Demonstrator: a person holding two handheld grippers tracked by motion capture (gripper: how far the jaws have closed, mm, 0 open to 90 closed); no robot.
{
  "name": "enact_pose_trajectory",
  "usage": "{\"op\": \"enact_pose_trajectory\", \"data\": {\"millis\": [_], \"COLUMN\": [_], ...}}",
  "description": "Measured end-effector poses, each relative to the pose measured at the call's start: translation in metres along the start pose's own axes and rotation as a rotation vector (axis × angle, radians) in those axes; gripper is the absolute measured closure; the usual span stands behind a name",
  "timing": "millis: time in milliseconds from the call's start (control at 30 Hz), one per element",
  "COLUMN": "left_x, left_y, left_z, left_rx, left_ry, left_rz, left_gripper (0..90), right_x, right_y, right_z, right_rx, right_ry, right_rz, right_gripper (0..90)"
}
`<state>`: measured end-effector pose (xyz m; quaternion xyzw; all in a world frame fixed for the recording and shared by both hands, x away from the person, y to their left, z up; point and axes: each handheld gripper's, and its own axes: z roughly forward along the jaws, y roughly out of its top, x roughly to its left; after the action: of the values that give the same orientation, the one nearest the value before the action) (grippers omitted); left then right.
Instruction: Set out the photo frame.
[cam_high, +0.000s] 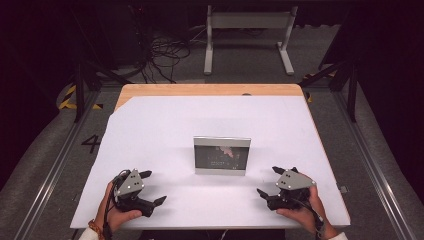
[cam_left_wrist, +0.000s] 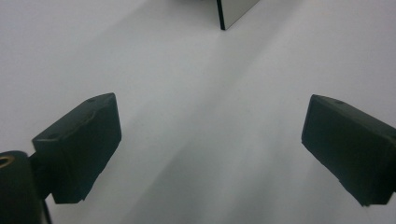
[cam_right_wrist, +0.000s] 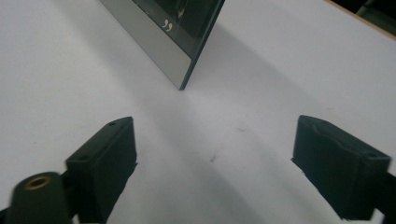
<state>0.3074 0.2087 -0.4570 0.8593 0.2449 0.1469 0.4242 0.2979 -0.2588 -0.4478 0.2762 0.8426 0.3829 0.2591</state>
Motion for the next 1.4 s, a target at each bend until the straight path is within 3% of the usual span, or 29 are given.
{"op": "enact_pose_trajectory", "data": {"millis": [133, 233, 367, 833, 1267, 1400], "left_x": [-0.0024, -0.0012, -0.0013, -0.0015, -0.0021, -0.0011], "left_y": [0.0001, 0.0009, 0.0020, 0.0028, 0.0066, 0.0064], "left_z": [0.0013, 0.0018, 0.0051, 0.0073, 0.0095, 0.0098], "left_rx": [0.014, 0.001, 0.026, 0.036, 0.032, 0.034], "left_ry": [0.006, 0.008, 0.011, 0.013, 0.045, 0.036], "left_rz": [0.017, 0.004, 0.015, 0.032, 0.051, 0.042], "left_gripper": [5.2, 4.9, 4.7, 5.1, 5.8, 7.6], "right_x": [-0.0005, -0.0010, -0.0004, 0.0002, -0.0017, -0.0010], "right_y": [-0.0001, -0.0016, -0.0028, -0.0022, -0.0045, -0.0040], "right_z": [0.0002, 0.0000, -0.0019, -0.0029, -0.0059, -0.0051], "right_rx": [-0.011, -0.009, 0.003, -0.005, -0.004, 0.006], "right_ry": [-0.009, -0.020, -0.037, -0.040, -0.050, -0.039], "right_rz": [0.009, 0.025, 0.018, 0.016, 0.020, 0.018], "right_gripper": [9.7, 9.0, 11.1, 10.6, 10.2, 10.4]}}
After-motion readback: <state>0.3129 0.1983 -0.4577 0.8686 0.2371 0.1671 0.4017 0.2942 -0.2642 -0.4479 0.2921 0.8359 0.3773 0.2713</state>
